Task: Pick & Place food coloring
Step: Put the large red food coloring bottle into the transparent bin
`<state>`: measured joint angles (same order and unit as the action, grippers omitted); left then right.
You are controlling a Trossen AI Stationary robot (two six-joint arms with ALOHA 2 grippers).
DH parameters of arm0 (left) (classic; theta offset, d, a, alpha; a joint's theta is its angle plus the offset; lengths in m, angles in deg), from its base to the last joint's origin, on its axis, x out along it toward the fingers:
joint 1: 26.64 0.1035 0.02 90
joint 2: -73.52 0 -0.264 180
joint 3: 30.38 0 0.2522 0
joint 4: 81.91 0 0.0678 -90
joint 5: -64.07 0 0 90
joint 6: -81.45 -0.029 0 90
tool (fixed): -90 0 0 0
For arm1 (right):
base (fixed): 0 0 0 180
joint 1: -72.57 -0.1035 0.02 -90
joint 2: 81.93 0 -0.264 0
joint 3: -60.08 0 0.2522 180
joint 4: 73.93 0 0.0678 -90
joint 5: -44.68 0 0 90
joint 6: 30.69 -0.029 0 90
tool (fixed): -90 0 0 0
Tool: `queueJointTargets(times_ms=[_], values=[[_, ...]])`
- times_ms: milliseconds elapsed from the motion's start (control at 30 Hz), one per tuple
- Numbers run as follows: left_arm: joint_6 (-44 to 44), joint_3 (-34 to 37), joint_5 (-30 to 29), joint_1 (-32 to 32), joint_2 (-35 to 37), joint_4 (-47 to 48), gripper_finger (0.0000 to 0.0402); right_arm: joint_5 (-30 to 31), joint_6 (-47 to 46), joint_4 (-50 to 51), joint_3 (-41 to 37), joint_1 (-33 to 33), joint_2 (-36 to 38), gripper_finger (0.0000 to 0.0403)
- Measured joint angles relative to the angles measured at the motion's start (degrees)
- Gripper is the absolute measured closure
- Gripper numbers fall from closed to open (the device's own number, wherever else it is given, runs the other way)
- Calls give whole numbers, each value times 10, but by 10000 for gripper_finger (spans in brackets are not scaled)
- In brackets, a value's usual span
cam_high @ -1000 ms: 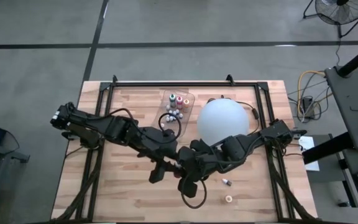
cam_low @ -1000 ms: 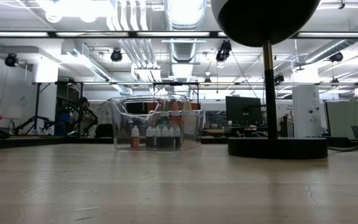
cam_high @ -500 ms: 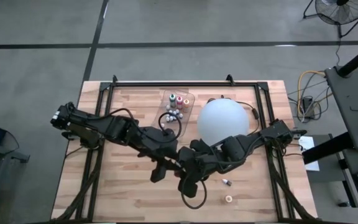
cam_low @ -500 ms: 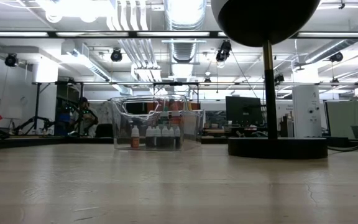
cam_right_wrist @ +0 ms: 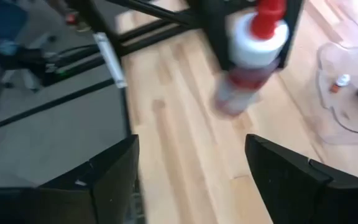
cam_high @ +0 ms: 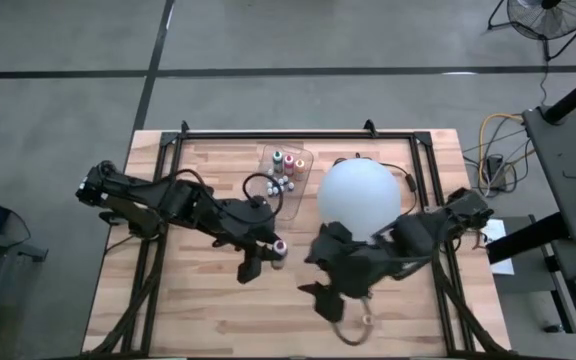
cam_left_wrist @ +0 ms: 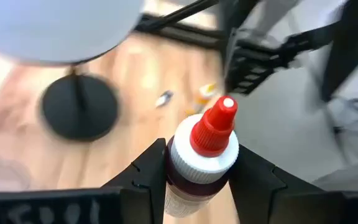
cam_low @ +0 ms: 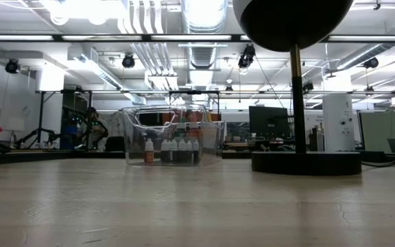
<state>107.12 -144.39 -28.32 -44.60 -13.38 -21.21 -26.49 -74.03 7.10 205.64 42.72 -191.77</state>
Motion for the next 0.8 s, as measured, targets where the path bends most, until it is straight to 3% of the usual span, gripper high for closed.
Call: queueJointTargets(times_ms=[333, 700, 800], values=[[11, 1, -103, 23, 37, 117, 287, 15, 68, 4, 1, -67, 62, 113], [-6, 2, -106, 103, 44, 137, 289, 184, 54, 92, -1, -147, 141, 118], [-17, 10, -106, 129, 44, 120, 289, 204, 42, 107, -2, -159, 153, 113]])
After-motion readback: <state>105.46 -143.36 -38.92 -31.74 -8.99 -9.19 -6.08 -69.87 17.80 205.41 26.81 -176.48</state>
